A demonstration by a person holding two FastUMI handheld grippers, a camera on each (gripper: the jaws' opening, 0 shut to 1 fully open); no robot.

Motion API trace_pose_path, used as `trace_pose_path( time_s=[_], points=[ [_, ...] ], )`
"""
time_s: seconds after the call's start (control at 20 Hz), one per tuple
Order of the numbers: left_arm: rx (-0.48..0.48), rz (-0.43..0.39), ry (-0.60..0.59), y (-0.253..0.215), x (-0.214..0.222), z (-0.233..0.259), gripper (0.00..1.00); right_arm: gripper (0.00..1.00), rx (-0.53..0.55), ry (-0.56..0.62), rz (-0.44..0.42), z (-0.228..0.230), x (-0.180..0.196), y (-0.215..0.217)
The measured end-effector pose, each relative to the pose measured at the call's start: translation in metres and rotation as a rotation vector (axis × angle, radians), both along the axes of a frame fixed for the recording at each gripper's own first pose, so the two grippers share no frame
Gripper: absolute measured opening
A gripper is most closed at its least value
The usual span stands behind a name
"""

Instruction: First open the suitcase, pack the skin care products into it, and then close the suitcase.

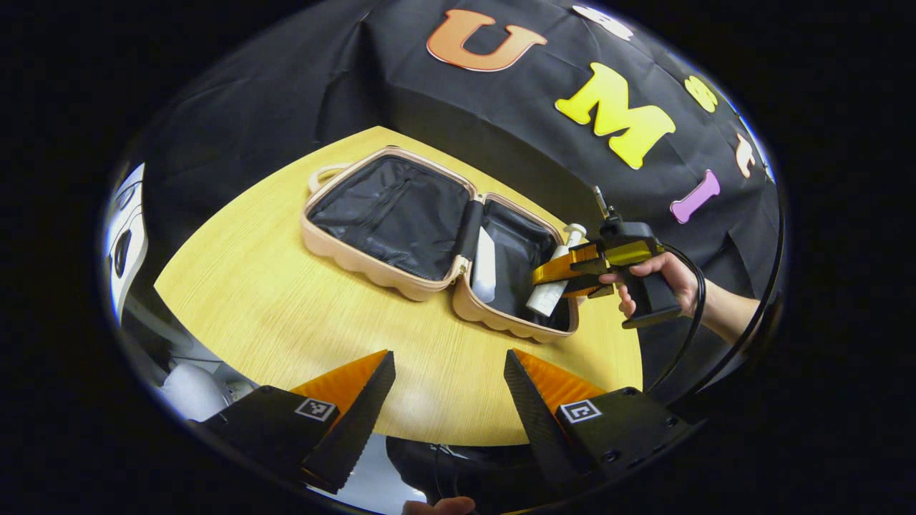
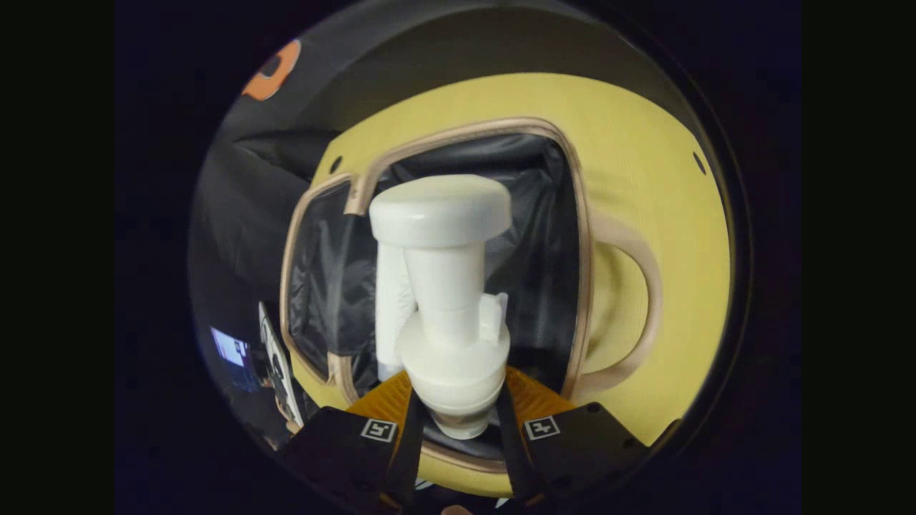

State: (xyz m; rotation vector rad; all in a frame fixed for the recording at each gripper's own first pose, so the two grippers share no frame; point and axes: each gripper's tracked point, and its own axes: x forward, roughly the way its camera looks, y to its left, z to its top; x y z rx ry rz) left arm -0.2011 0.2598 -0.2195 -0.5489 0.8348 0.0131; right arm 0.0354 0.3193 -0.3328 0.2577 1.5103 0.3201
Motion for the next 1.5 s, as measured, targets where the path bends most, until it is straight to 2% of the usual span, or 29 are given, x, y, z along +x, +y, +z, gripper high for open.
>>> trace_pose_path(
  time_s=[0.05, 0.2, 0.5, 0.55, 0.8, 0.9, 1.0, 1.05, 1.15, 1.2, 1.25, 1.3, 1.45, 1.5],
  points=[
    [0.003, 0.008, 0.001, 0.002, 0.000, 0.000, 0.98, 0.46, -0.023, 0.033, -0.040, -0.005, 0.007, -0.005],
    [0.012, 0.025, 0.002, 0.012, -0.009, 0.005, 0.98, 0.47, -0.075, 0.120, -0.132, -0.015, 0.013, -0.017],
    [0.036, 0.039, -0.008, 0.025, -0.007, 0.009, 0.98, 0.46, -0.213, 0.124, -0.128, -0.030, 0.012, -0.019],
    [0.039, 0.036, -0.011, 0.026, -0.006, 0.010, 0.98, 0.49, -0.218, 0.119, -0.127, -0.032, 0.012, -0.018],
    [0.050, 0.034, -0.031, 0.028, -0.002, 0.015, 0.98, 0.52, -0.203, 0.096, -0.133, -0.017, 0.009, -0.015],
    [0.057, 0.042, -0.044, 0.033, 0.003, 0.016, 0.98, 0.59, -0.195, 0.082, -0.120, -0.005, 0.002, -0.017],
    [0.075, 0.045, -0.104, 0.043, 0.016, 0.025, 0.98, 0.66, -0.167, 0.045, -0.086, 0.014, -0.006, -0.015],
    [0.080, 0.052, -0.123, 0.050, 0.022, 0.027, 0.98, 0.65, -0.146, 0.011, -0.071, 0.026, -0.008, -0.016],
    [0.068, 0.074, -0.147, 0.061, 0.032, 0.030, 0.98, 0.75, -0.111, -0.076, -0.042, 0.051, -0.010, -0.021],
    [0.050, 0.091, -0.164, 0.067, 0.038, 0.032, 0.98, 0.75, -0.099, -0.099, -0.006, 0.064, -0.016, -0.026],
    [0.023, 0.105, -0.180, 0.072, 0.045, 0.034, 0.97, 0.65, -0.079, -0.153, 0.023, 0.077, -0.016, -0.029],
    [0.007, 0.123, -0.186, 0.081, 0.052, 0.032, 0.97, 0.71, -0.049, -0.213, 0.046, 0.092, -0.014, -0.029],
    [-0.045, 0.164, -0.210, 0.122, 0.073, 0.022, 0.96, 0.71, 0.147, -0.346, 0.093, 0.153, -0.023, -0.016],
    [-0.056, 0.183, -0.217, 0.138, 0.080, 0.019, 0.95, 0.71, 0.175, -0.410, 0.106, 0.170, -0.022, -0.017]
  ],
)
